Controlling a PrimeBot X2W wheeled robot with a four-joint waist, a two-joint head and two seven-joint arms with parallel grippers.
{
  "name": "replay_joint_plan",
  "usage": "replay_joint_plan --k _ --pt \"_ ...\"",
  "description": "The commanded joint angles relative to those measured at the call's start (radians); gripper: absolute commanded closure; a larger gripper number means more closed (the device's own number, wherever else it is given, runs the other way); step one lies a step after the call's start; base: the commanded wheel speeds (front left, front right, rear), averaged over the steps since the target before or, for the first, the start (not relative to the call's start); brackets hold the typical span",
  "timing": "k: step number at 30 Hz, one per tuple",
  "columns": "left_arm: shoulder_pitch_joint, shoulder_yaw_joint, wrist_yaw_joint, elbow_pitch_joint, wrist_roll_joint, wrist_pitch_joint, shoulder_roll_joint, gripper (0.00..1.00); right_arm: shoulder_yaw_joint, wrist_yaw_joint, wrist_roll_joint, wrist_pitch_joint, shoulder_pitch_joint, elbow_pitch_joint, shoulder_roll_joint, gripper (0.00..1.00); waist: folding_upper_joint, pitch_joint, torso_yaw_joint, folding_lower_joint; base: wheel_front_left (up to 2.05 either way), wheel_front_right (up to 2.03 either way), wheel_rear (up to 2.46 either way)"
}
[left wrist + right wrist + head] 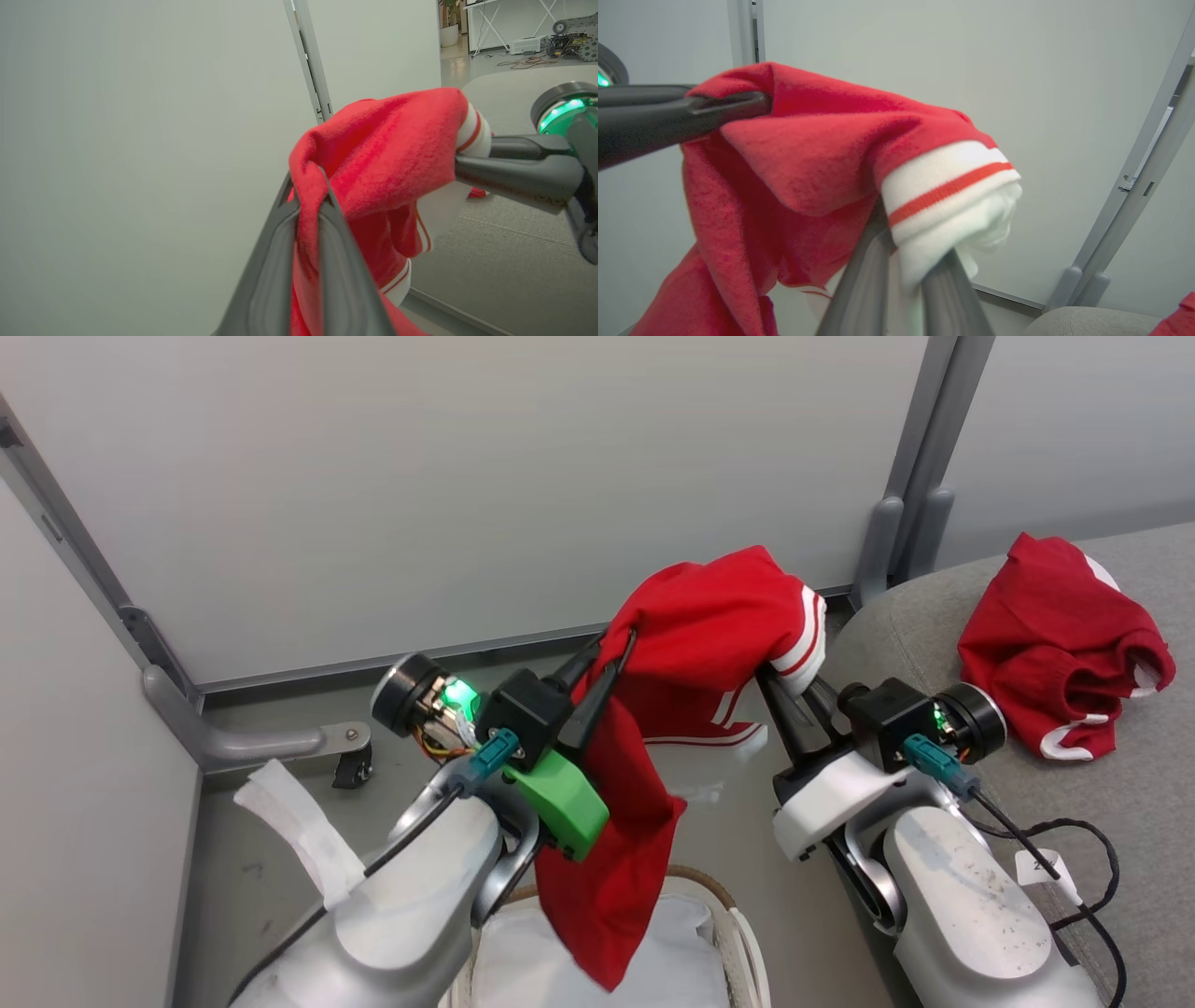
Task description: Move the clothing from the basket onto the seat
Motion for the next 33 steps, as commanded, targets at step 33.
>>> replay_joint_plan --k 33 --pt "0.386 0.185 -0.020 -0.065 0.059 -0.010 -0.078 0.00 -0.200 -0.001 -0.127 -0.002 0.009 -0.071 -0.004 1.00 0.0000 0.045 -0.122 0.0000 0.00 0.00 0.00"
